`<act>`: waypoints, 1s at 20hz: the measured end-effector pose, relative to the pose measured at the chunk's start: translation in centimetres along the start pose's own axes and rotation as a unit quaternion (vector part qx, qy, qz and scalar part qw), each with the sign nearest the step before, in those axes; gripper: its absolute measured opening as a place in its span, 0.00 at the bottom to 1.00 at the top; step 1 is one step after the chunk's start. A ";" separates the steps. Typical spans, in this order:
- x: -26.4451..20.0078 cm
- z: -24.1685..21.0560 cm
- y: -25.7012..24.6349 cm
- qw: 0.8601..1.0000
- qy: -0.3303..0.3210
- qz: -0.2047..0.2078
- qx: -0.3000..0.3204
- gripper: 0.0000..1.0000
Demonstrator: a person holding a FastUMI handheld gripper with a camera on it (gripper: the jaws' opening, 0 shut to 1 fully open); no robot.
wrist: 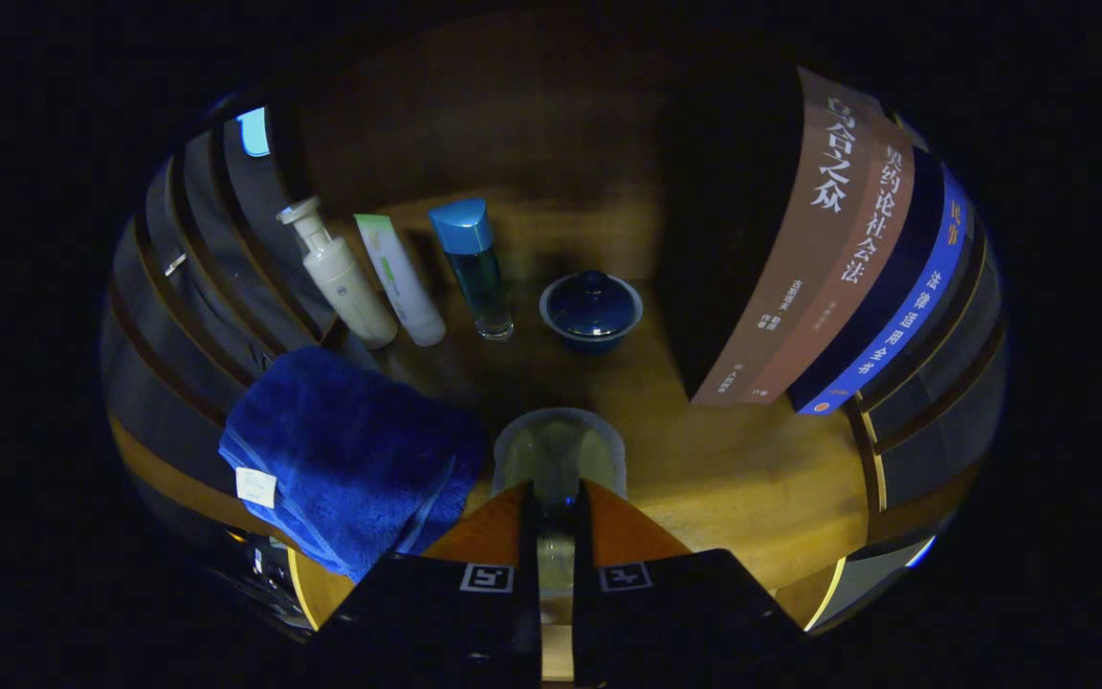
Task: Pull open the drawer, take out the items inside it, and place them on the countertop above the cabinet.
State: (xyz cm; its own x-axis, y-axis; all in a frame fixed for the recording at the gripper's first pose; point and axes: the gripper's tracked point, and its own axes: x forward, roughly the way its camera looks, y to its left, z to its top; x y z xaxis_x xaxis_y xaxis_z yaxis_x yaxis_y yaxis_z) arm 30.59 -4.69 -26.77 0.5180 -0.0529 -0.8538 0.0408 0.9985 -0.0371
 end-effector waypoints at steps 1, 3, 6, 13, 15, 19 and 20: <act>0.2 0.1 0.0 1.000 -0.004 0.001 0.006 0.17; 0.1 0.4 0.2 1.000 -0.016 0.011 0.022 0.26; -0.4 0.2 -0.3 0.999 -0.022 0.012 0.027 0.71; -4.0 -0.1 0.5 0.997 -0.066 0.025 0.039 0.99; -5.9 -1.1 0.9 0.995 -0.086 0.030 0.037 0.99; -11.3 -3.6 1.7 0.987 -0.153 0.040 0.027 0.99; -12.9 -4.2 1.9 0.983 -0.178 0.044 0.024 0.99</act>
State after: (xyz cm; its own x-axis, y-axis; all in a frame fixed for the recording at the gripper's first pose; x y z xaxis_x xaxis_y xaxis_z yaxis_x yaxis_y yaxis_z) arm 20.42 -2.08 -17.96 0.7874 0.0234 -0.6160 0.0180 0.9980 0.0609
